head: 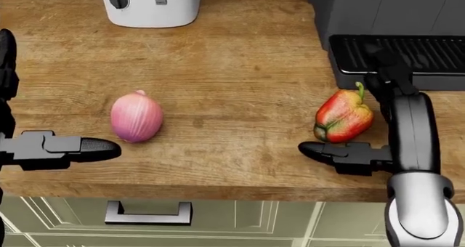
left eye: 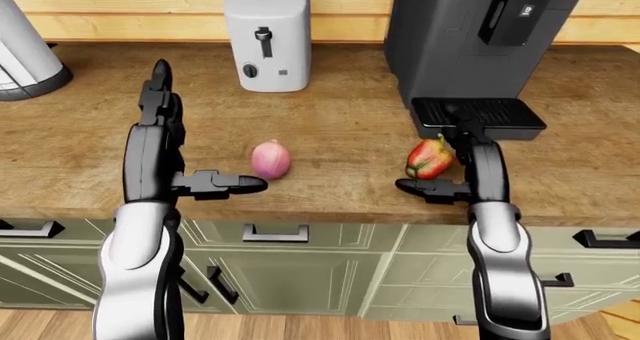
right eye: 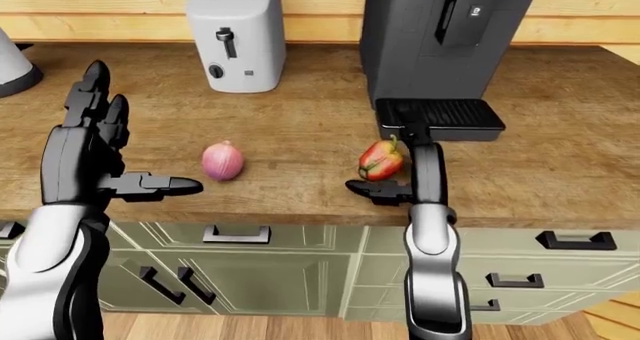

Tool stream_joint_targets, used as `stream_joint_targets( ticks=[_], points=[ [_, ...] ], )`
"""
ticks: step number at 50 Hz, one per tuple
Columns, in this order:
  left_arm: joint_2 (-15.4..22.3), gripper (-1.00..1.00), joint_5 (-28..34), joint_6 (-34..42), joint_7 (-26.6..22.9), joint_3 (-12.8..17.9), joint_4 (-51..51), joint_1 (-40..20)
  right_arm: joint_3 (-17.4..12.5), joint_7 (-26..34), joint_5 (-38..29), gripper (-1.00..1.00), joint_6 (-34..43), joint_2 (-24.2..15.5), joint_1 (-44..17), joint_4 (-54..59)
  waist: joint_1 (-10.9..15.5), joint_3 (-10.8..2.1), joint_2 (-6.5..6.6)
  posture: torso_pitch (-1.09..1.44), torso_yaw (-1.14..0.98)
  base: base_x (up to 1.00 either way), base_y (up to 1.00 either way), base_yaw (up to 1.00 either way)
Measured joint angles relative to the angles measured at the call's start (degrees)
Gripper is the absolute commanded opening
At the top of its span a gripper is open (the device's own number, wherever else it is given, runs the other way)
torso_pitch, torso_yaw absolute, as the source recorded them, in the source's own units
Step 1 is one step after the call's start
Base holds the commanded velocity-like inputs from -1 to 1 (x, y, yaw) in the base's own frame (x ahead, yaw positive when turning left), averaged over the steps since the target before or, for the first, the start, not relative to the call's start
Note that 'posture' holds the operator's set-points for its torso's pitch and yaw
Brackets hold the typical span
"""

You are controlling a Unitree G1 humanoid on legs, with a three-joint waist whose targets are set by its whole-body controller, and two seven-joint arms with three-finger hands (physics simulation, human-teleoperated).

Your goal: Place the avocado, onion, tomato and bell pepper on the cutting board.

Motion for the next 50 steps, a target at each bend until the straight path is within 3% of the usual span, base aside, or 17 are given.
stream_joint_targets(
  ticks=[27,30,32,35,40,41,47,49,50],
  points=[
    [-0.4,1.0,0.3,-1.8,-0.1,0.0,0.9,1.4,0.4,0.1,-1.1,0.11,-1.1,0.7,1.0,0.2,-0.1,-0.35,0.04,0.0,0.0,0.0,0.0,0.0],
    [-0.5,1.0,0.3,-1.7,-0.2,0.1,0.7,1.7,0.6,0.1,-1.1,-0.02,-1.5,0.8,1.1,0.1,-0.1,-0.39,0.05,0.0,0.0,0.0,0.0,0.0],
    [-0.5,1.0,0.3,-1.8,-0.3,0.3,0.6,1.8,0.6,0.2,-1.2,-0.29,-1.6,0.9,1.2,-0.1,-0.1,-0.42,0.07,0.0,0.0,0.0,0.0,0.0],
    [-0.5,1.0,0.3,-2.1,-0.2,0.3,0.8,1.9,0.6,0.4,-1.3,-0.47,-1.7,0.9,1.1,-0.3,-0.1,-0.48,0.09,0.0,0.0,0.0,0.0,0.0],
    [-0.4,1.0,0.4,-2.1,-0.3,0.2,0.9,1.7,0.9,1.3,-1.4,-0.57,-0.6,0.7,0.7,-1.2,-0.1,-0.38,0.13,0.0,0.0,0.0,0.0,0.0],
    [-0.4,1.0,0.4,-2.0,-0.3,0.2,0.8,1.6,1.1,1.6,-1.5,-0.74,-0.3,0.6,0.5,-1.4,-0.2,-0.34,0.15,0.0,0.0,0.0,0.0,0.0],
    [-0.3,1.0,0.4,-1.4,-0.4,0.1,0.4,1.3,1.5,3.6,-1.6,-0.73,2.2,0.6,-0.7,-3.2,-0.1,-0.06,0.24,0.0,0.0,0.0,0.0,0.0],
    [-0.4,1.0,0.4,-1.4,-0.4,0.0,0.5,1.1,1.6,4.0,-1.6,-0.98,3.0,0.5,-1.3,-4.2,-0.1,-0.02,0.28,0.0,0.0,0.0,0.0,0.0],
    [-0.4,1.0,0.4,-1.4,-0.4,-0.1,0.6,1.1,1.6,4.2,-1.6,-1.0,3.4,0.6,-1.6,-4.9,-0.1,0.0,0.28,0.0,0.0,0.0,0.0,0.0]
  ],
)
